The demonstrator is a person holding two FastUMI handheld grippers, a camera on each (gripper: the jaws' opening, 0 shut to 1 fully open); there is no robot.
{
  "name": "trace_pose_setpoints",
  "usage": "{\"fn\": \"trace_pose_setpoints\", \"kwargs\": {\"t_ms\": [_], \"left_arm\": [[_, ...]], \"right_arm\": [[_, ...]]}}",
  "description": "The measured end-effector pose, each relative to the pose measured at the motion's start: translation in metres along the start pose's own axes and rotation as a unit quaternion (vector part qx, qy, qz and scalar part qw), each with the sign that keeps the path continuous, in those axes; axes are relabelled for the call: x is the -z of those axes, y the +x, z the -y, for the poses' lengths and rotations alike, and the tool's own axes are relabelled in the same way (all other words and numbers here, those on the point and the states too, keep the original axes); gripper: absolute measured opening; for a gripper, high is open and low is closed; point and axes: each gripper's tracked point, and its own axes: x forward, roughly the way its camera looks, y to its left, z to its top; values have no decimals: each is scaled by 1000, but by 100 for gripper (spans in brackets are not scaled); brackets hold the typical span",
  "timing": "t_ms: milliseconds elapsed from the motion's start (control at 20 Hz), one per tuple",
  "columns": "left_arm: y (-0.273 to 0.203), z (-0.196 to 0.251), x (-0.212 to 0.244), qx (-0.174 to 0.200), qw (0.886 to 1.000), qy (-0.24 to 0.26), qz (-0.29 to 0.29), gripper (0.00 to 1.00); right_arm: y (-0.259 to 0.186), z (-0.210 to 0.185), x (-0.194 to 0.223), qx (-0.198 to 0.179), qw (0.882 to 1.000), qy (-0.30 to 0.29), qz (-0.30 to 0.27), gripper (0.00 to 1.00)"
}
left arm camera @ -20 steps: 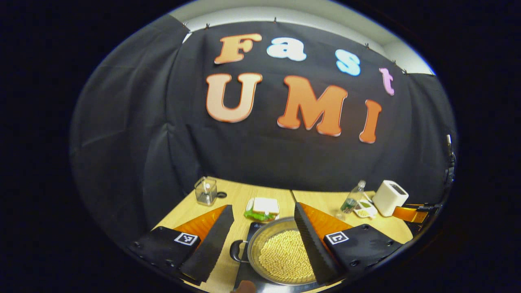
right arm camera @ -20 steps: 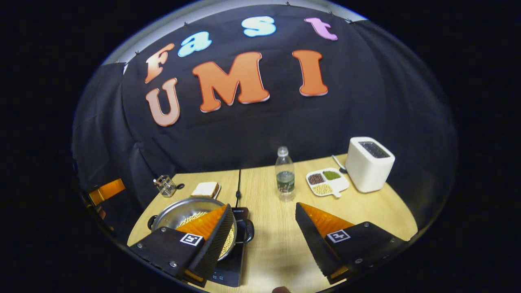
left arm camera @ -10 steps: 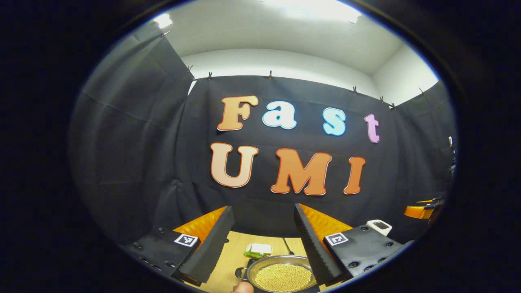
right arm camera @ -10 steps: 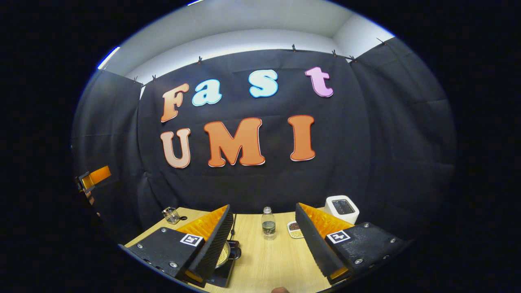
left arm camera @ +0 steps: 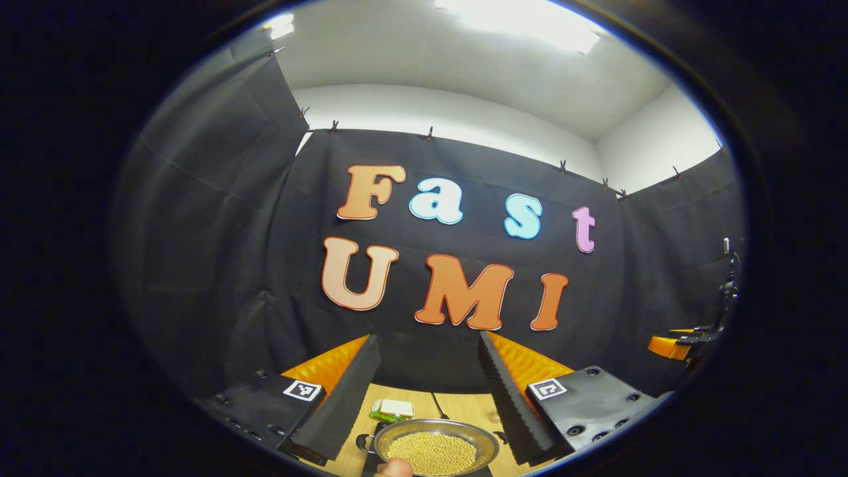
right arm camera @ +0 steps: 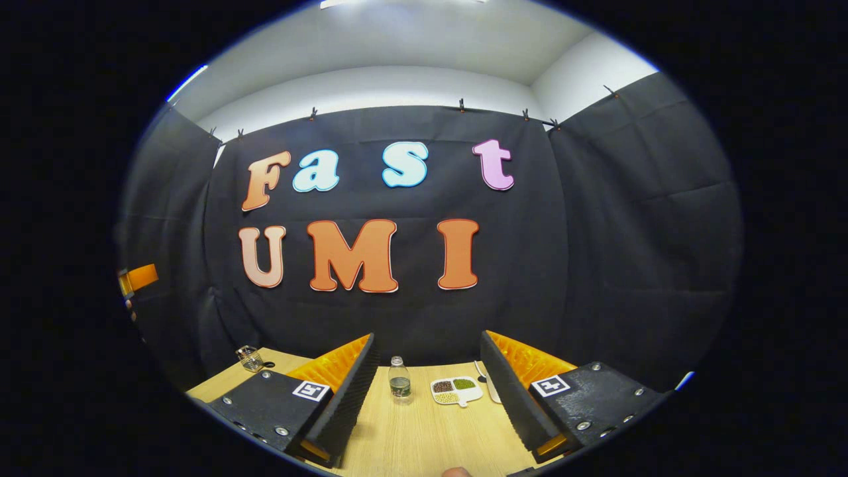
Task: First push the handle of the pot to place it horizontally, then grasp the pot with both hands and set it on the induction cooktop.
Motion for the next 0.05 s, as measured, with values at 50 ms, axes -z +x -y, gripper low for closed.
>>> {"fn": "trace_pose_setpoints", "kwargs": {"t_ms": [50], "left_arm": [[1, 0, 2, 3, 1000, -1, -4, 98]], "right_arm": [[0, 2, -1, 1, 1000, -3, 2, 100]]}}
